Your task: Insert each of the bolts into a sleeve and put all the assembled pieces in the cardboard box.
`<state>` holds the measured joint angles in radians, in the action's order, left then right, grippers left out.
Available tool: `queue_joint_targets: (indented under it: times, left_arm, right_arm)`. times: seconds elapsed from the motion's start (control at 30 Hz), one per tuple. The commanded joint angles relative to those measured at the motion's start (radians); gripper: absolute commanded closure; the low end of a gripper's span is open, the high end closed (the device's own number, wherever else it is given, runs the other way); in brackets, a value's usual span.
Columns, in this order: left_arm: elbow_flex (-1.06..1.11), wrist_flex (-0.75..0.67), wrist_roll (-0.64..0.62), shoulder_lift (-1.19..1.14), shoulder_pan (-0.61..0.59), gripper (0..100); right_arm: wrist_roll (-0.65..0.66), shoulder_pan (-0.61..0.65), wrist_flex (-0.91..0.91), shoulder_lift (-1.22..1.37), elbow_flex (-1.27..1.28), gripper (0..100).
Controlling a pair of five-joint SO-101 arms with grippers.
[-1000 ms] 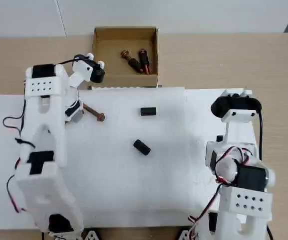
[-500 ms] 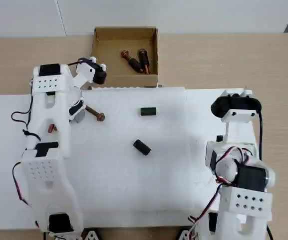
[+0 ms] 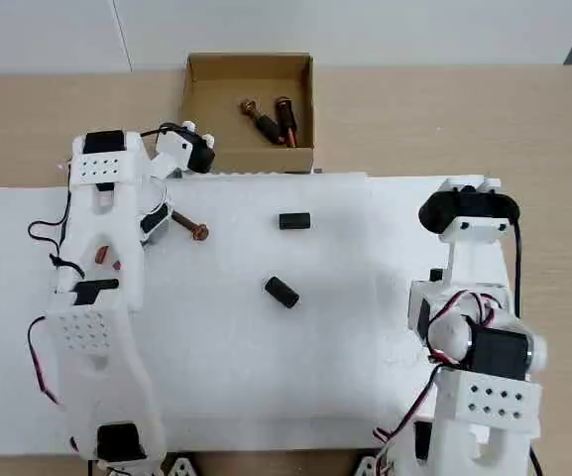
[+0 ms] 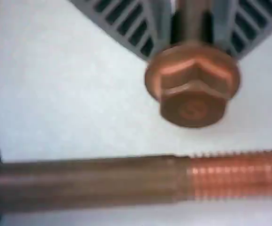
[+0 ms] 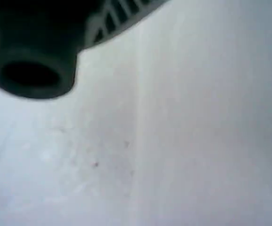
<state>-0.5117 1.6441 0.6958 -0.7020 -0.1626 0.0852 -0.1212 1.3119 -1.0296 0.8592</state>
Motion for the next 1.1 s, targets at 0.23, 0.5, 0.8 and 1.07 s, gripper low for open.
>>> queue_joint_targets:
  times: [0.23, 0.5, 0.8, 1.07]
  left_arm:
    - [-0.315, 0.109, -0.149, 0.069, 0.02, 100]
    - [-0.17, 0.109, -0.311, 0.439, 0.175, 100]
    - [0.24, 0.077, -0.313, 0.884, 0.296, 100]
    - [0.644, -0.144, -0.552, 1.181, 0.295, 100]
  right_arm:
    - [-0.006, -0.001, 0.074, -0.021, -0.176, 99.5]
    - [-0.006, -0.001, 0.2, -0.021, -0.302, 99.6]
    - [-0.006, -0.001, 0.232, -0.163, -0.319, 99.6]
    - [-0.006, 0.001, 0.143, -0.346, -0.153, 99.6]
